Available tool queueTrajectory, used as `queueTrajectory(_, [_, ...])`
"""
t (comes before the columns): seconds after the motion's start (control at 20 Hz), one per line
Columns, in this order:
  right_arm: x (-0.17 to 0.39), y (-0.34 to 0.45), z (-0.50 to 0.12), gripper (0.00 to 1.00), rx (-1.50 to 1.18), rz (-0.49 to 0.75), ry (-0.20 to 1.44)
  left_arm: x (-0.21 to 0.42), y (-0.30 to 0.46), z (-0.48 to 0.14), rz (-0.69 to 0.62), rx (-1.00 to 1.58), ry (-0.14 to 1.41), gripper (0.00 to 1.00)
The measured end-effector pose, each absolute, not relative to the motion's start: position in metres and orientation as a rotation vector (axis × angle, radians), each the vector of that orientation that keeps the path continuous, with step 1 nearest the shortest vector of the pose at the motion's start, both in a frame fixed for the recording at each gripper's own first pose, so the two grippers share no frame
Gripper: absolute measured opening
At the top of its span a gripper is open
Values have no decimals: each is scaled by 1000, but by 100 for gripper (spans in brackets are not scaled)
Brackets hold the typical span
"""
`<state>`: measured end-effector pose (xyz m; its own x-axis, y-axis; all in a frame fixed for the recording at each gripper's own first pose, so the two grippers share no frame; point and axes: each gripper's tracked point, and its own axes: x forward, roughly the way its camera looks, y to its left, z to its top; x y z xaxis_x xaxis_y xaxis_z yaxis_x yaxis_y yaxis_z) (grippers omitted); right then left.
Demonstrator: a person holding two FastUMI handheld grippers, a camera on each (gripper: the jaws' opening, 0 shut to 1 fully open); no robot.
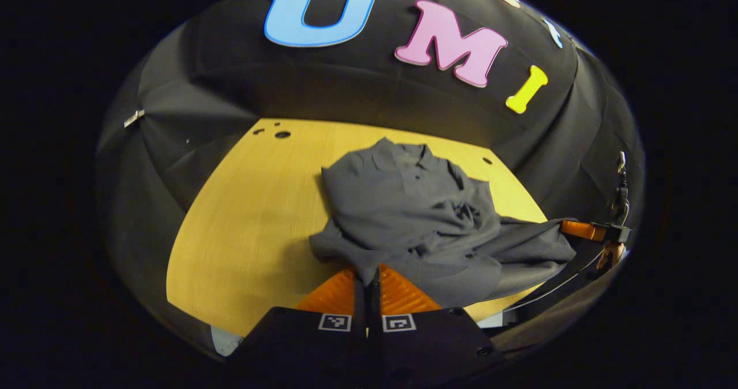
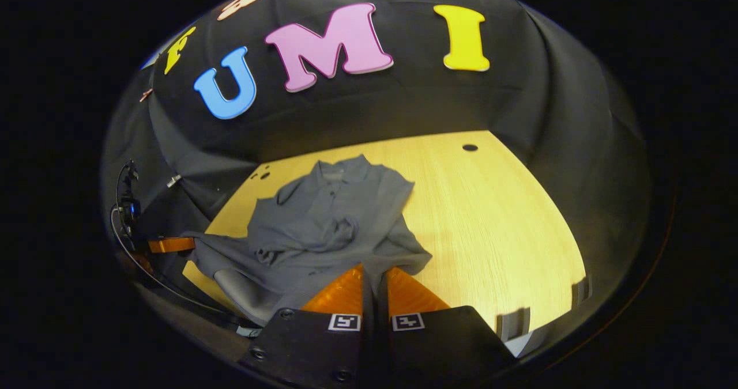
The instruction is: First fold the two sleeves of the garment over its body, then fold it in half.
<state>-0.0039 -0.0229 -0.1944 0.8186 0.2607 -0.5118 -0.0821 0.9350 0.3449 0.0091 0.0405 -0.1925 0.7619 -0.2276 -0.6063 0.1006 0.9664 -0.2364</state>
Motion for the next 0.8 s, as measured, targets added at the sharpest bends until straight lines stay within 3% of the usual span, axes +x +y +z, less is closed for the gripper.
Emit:
queueTrajectory(0.35, [84,-36,-155,5,341,151,445,107,38,-144,-181,-192,496,6])
queueTrajectory(0.8, [192,-52,-182,5,270,88,436,222,53,-152,-132,-181,440,2])
